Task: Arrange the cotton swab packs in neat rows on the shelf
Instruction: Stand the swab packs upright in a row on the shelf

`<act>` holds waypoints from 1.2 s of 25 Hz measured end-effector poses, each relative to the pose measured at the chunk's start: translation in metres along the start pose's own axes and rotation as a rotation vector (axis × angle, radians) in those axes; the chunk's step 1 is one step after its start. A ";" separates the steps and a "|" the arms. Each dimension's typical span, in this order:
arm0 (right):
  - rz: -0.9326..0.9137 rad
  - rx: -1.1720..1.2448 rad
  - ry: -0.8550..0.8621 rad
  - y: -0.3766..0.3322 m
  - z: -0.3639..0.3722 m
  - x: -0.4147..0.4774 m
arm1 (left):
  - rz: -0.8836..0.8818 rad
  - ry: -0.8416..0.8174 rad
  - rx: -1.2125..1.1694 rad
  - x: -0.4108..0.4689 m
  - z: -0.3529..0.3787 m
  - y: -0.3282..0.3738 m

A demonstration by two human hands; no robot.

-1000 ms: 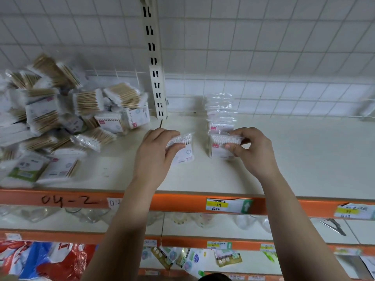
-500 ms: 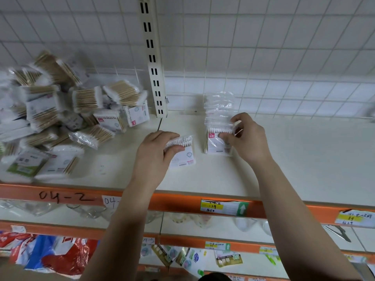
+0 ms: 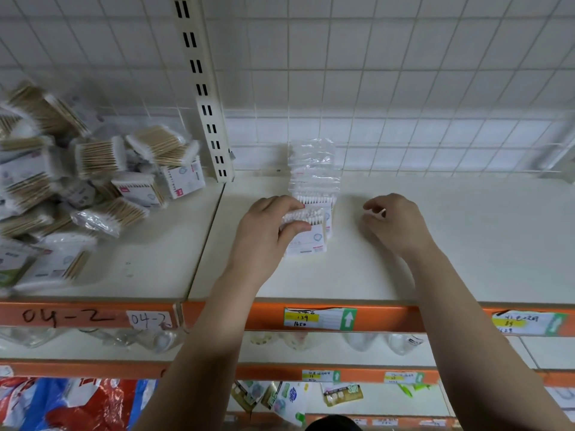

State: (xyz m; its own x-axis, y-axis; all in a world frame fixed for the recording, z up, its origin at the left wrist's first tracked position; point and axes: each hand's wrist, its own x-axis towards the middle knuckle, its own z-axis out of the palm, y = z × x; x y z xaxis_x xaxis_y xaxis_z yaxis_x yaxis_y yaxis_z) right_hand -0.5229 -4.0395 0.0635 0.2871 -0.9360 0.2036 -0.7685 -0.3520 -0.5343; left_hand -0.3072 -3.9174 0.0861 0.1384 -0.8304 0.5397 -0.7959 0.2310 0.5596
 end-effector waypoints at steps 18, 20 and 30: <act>-0.040 -0.012 0.086 0.011 0.018 -0.001 | -0.018 -0.012 0.037 0.006 0.025 0.000; -0.030 -0.012 0.085 0.011 0.018 -0.001 | -0.026 -0.023 0.049 0.009 0.028 -0.002; -0.075 0.196 0.239 -0.018 0.000 -0.009 | -0.043 0.055 0.164 0.003 0.008 -0.011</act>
State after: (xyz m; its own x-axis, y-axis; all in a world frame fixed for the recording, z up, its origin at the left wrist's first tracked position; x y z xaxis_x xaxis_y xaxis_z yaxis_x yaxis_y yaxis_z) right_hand -0.5116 -4.0247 0.0715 0.1786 -0.8883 0.4231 -0.6191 -0.4357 -0.6534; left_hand -0.3027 -3.9262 0.0764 0.2027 -0.8079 0.5533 -0.8737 0.1060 0.4748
